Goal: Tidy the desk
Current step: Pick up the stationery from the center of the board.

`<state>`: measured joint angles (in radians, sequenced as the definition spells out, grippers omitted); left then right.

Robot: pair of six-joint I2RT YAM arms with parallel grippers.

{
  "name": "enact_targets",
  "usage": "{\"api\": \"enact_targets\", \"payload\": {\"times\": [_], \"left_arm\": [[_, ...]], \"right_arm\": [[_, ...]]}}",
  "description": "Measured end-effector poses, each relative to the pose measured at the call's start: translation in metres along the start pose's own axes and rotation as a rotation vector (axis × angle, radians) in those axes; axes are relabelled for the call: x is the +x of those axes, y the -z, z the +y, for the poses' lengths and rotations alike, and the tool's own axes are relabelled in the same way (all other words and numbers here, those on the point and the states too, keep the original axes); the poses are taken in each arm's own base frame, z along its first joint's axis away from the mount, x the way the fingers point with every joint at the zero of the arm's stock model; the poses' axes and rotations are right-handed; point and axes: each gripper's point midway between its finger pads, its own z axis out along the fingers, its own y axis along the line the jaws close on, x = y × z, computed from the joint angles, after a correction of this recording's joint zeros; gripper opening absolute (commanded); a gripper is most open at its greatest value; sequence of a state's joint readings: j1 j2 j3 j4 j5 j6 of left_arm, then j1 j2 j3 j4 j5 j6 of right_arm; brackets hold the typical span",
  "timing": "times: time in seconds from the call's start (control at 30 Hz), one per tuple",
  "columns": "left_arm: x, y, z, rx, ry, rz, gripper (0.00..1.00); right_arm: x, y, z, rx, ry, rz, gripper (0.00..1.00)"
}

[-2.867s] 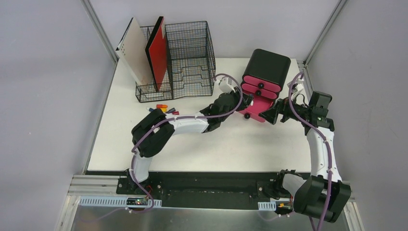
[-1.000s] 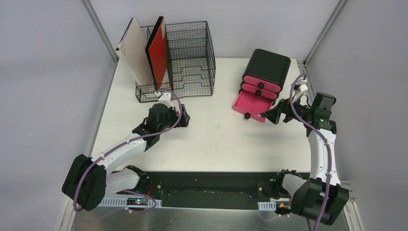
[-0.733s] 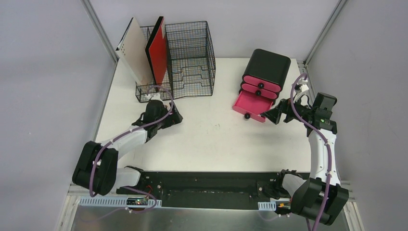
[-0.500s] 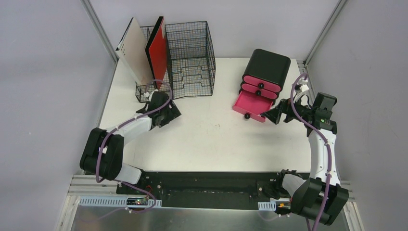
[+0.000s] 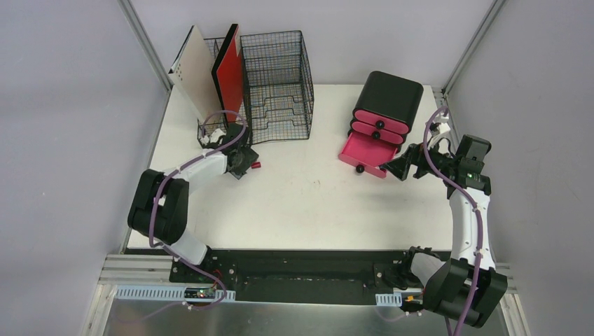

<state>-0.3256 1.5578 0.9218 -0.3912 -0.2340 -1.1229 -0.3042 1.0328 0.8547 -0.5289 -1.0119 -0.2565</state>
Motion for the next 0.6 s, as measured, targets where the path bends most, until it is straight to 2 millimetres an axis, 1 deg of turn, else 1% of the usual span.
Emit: {"api": "enact_targets", "payload": {"times": [0.17,0.27,0.37,0.6], "left_arm": [[-0.002,-0.008,-0.009,-0.029,0.022,0.007,0.58],[-0.003,-0.013,-0.014,-0.04,0.03,0.012,0.58],[-0.001,-0.019,-0.015,-0.059,0.03,0.02,0.58],[0.005,-0.031,-0.008,-0.139,0.01,0.052,0.56]], "right_arm": [[-0.001,0.0,0.001,-0.003,0.003,-0.003,0.99],[-0.001,0.001,0.003,-0.007,0.006,-0.006,0.99],[-0.002,0.001,0.003,-0.009,0.008,-0.007,0.99],[-0.002,0.001,0.004,-0.011,0.007,-0.009,0.99]]}}
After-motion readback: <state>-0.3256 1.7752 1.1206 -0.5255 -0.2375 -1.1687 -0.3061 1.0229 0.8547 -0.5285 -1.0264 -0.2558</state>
